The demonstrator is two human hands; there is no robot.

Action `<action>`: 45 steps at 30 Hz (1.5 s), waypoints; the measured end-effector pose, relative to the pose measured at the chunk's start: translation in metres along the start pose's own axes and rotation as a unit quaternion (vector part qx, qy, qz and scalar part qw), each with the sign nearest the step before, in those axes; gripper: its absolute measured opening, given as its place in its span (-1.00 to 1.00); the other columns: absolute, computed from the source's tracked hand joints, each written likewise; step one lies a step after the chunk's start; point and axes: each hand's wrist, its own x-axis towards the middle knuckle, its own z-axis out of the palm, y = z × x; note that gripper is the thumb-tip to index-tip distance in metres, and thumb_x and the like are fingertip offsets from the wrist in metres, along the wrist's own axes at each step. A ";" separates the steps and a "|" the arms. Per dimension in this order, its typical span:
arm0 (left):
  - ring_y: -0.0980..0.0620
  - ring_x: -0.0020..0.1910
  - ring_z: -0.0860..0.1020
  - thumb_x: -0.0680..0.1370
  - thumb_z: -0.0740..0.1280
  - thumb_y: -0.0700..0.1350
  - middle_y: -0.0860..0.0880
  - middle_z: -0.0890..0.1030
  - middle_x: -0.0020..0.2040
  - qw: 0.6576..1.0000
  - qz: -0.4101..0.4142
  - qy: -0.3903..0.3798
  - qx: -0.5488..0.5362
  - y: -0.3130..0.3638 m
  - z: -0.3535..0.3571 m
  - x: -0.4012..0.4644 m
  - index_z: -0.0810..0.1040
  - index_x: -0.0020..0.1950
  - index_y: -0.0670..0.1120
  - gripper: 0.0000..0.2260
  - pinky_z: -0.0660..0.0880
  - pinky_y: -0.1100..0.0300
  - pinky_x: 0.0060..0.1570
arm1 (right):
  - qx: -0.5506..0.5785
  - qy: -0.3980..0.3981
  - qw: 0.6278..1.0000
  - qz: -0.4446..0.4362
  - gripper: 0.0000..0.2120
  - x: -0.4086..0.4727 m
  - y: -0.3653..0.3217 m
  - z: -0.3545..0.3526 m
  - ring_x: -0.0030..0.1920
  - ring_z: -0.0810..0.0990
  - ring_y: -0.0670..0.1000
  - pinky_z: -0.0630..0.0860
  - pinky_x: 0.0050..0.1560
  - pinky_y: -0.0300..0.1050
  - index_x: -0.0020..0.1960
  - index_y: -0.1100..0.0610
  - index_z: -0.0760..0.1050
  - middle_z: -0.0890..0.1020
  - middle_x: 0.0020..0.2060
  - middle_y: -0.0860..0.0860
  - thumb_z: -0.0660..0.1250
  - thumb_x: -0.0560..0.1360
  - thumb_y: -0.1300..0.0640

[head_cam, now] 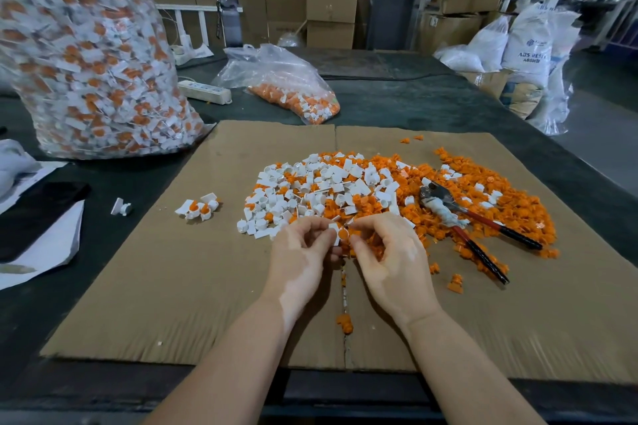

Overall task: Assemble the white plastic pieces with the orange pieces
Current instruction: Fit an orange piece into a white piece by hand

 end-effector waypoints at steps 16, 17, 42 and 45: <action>0.01 -0.26 0.62 0.50 0.39 -0.20 -0.12 0.64 -0.25 0.999 0.027 -0.013 0.044 0.003 -0.001 -0.003 0.59 -0.05 -0.12 -0.95 0.58 0.18 -0.20 | -0.015 -0.035 0.999 -0.034 -0.79 0.003 0.004 0.001 -0.08 0.53 0.01 0.51 -0.02 0.02 0.07 0.17 0.61 0.59 -0.16 0.01 0.42 0.43 0.25; 0.00 -0.25 0.62 0.49 0.39 -0.20 -0.14 0.64 -0.23 0.998 0.028 -0.015 0.045 0.003 -0.001 -0.003 0.59 -0.05 -0.13 -0.94 0.58 0.17 -0.20 | -0.014 -0.035 0.999 -0.032 -0.79 0.003 0.003 0.000 -0.08 0.53 0.01 0.51 -0.01 0.01 0.07 0.17 0.61 0.59 -0.15 0.01 0.42 0.43 0.25; 0.15 -0.38 0.58 0.50 0.37 -0.26 0.01 0.62 -0.39 1.000 -0.005 -0.016 -0.021 0.002 0.000 0.005 0.57 -0.08 -0.11 -0.94 0.51 0.37 -0.33 | -0.327 -0.103 0.875 0.341 -0.62 0.035 0.055 -0.080 0.10 0.42 0.19 0.31 0.11 0.10 0.05 0.14 0.37 0.49 0.03 0.14 0.32 0.43 -0.12; 0.12 -0.37 0.57 0.50 0.37 -0.25 -0.04 0.61 -0.36 0.998 -0.035 -0.014 -0.056 0.005 0.000 0.009 0.56 -0.05 -0.19 -0.95 0.52 0.34 -0.33 | -0.260 -0.095 0.919 0.281 -0.73 0.033 0.036 -0.077 -0.10 0.47 0.09 0.41 -0.07 -0.01 -0.01 0.09 0.31 0.49 -0.14 0.03 0.27 0.47 -0.07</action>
